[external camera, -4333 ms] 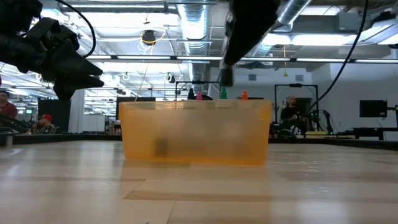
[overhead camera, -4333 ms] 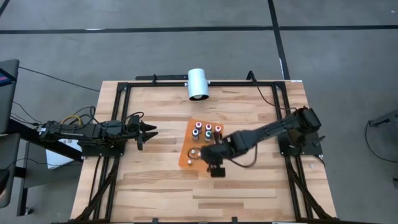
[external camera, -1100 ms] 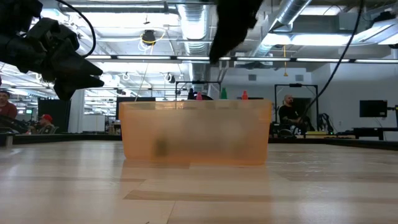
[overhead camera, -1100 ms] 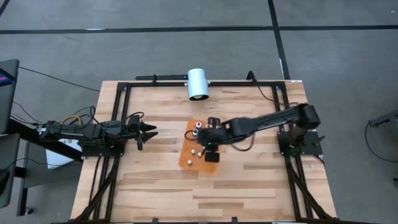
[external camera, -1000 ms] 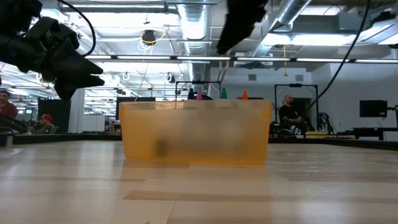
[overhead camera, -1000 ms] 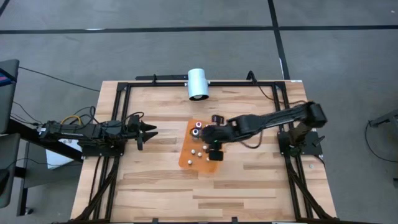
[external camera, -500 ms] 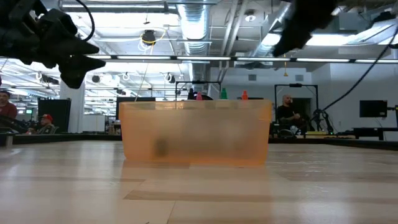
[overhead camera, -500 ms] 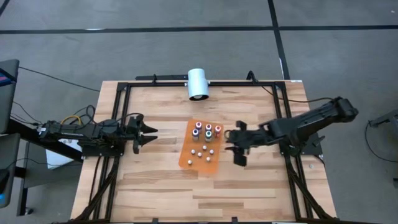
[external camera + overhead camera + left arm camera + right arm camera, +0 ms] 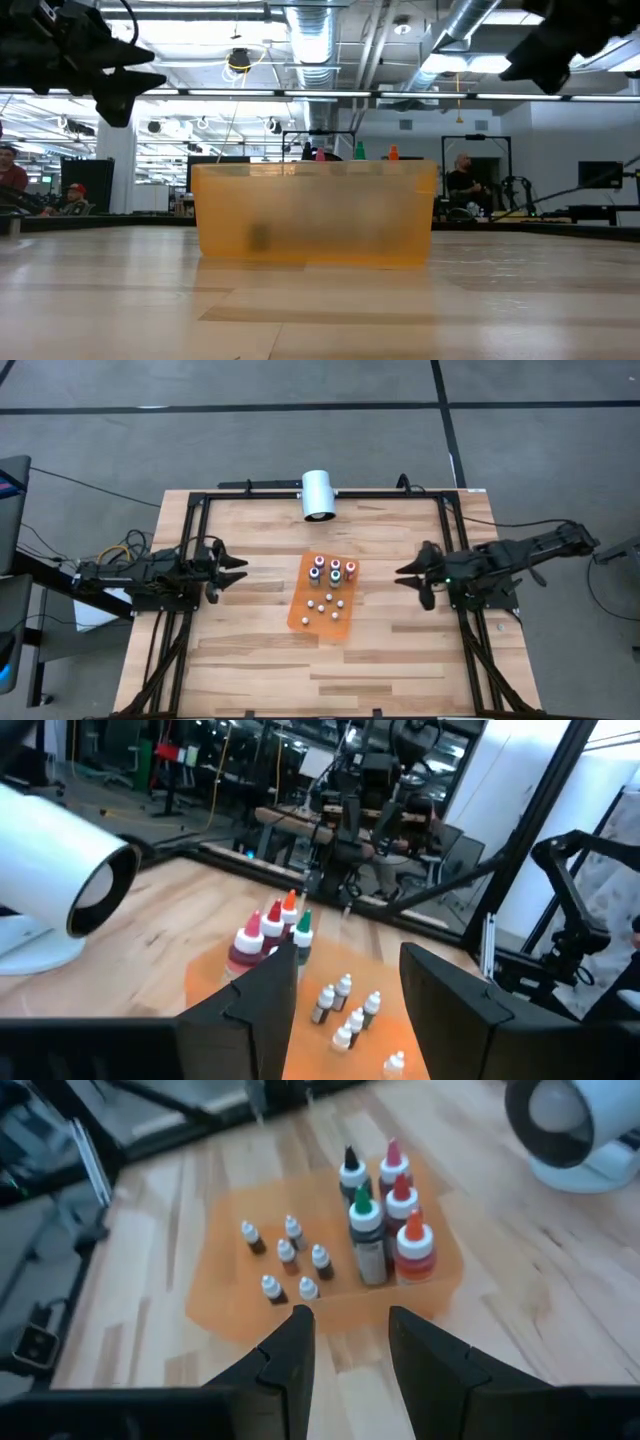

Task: Pick & Place food coloring
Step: Return to Home Position

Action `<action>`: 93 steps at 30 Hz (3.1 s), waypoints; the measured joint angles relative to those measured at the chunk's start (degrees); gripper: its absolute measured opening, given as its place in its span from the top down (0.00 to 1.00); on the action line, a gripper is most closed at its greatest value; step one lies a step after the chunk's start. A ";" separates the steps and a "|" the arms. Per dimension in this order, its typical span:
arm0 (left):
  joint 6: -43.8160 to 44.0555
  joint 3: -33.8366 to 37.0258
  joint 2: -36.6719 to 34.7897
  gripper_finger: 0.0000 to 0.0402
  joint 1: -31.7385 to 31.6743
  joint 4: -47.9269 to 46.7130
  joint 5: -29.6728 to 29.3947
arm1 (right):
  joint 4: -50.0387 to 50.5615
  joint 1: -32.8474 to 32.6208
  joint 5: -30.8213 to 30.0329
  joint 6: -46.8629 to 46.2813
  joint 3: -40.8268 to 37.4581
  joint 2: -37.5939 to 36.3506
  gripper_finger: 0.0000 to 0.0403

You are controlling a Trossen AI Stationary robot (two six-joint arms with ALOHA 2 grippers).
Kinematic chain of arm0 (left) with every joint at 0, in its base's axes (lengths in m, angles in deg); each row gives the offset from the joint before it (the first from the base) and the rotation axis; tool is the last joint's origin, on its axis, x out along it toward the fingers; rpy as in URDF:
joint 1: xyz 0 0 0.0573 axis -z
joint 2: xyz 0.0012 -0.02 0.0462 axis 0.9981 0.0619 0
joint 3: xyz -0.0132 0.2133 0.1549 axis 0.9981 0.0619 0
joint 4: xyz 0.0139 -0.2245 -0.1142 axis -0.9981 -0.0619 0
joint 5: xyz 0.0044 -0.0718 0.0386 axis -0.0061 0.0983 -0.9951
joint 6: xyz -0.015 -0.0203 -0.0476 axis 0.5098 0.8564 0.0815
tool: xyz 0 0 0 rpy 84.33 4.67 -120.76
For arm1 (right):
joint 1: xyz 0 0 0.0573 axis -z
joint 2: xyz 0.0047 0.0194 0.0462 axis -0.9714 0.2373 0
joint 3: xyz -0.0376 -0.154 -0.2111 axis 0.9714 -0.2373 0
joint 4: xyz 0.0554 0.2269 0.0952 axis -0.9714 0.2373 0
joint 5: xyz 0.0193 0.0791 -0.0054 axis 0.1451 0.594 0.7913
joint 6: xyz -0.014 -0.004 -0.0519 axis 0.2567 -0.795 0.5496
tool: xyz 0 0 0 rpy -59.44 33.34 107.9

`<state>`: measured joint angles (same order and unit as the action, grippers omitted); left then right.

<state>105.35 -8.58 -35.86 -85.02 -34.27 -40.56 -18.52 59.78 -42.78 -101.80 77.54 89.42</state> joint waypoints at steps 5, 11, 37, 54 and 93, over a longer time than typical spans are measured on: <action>-0.04 -0.02 0.18 0.58 0.00 -1.03 0.01 | -1.05 -0.04 0.01 -1.95 -6.70 -12.15 0.70; -0.04 -0.02 0.13 0.58 0.00 -1.21 0.03 | 1.62 0.13 0.01 -6.58 -12.40 -24.53 0.70; -7.08 3.02 0.15 0.58 -0.02 1.93 -0.24 | -14.70 -1.39 5.09 10.19 -27.69 -36.23 0.70; -8.71 3.26 0.18 0.58 -0.04 2.48 -0.93 | -29.76 -1.34 8.49 19.63 -32.40 -36.03 0.70; -7.14 3.45 0.18 0.58 0.00 2.41 -0.92 | -29.75 -1.49 8.46 14.60 -32.52 -35.96 0.70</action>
<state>98.21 -5.13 -35.69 -85.02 -31.86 -41.48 -48.27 58.29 -34.32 -87.20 45.02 53.46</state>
